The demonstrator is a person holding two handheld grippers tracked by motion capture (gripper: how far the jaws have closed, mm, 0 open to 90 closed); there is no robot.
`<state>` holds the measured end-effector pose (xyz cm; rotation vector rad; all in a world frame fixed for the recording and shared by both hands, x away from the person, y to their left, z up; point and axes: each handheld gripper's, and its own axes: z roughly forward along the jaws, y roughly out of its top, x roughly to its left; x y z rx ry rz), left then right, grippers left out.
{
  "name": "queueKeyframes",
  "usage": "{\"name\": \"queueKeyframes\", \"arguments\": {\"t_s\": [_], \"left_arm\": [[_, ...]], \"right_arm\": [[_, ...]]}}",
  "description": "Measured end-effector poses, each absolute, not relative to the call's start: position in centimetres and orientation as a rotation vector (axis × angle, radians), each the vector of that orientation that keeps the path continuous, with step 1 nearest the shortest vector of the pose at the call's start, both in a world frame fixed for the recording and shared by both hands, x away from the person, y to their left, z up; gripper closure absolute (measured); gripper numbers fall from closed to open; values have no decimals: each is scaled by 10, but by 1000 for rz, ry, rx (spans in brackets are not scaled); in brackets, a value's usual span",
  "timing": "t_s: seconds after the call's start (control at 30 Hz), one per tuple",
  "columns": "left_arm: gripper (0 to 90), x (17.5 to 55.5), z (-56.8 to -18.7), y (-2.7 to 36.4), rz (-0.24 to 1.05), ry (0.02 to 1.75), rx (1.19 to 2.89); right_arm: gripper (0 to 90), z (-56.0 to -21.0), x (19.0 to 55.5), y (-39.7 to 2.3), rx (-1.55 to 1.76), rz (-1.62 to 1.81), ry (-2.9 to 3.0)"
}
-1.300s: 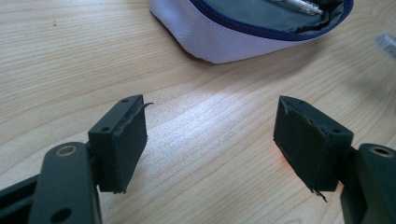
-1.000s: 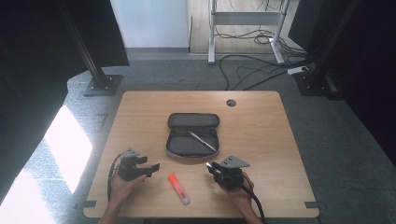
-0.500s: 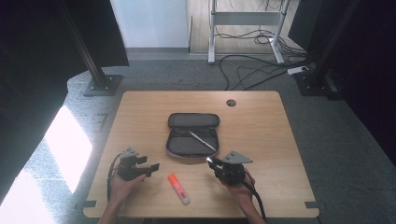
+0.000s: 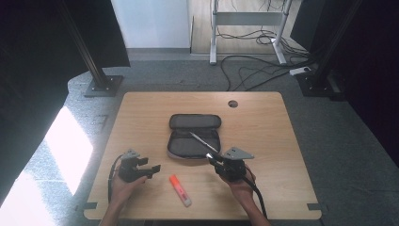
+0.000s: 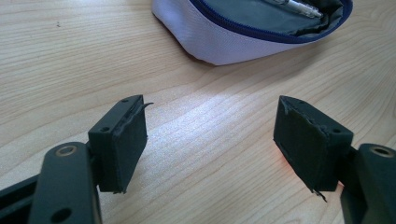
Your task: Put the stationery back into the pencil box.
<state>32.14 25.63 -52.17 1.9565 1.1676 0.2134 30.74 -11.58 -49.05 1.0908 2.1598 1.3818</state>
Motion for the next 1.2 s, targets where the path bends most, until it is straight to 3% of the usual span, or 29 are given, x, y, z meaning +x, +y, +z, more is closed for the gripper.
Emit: {"name": "queueKeyframes", "arguments": {"t_s": [1.2], "left_arm": [[264, 322, -522, 259, 213, 1169, 1952]], "right_arm": [[727, -475, 343, -100, 1088, 1365, 2170]]}}
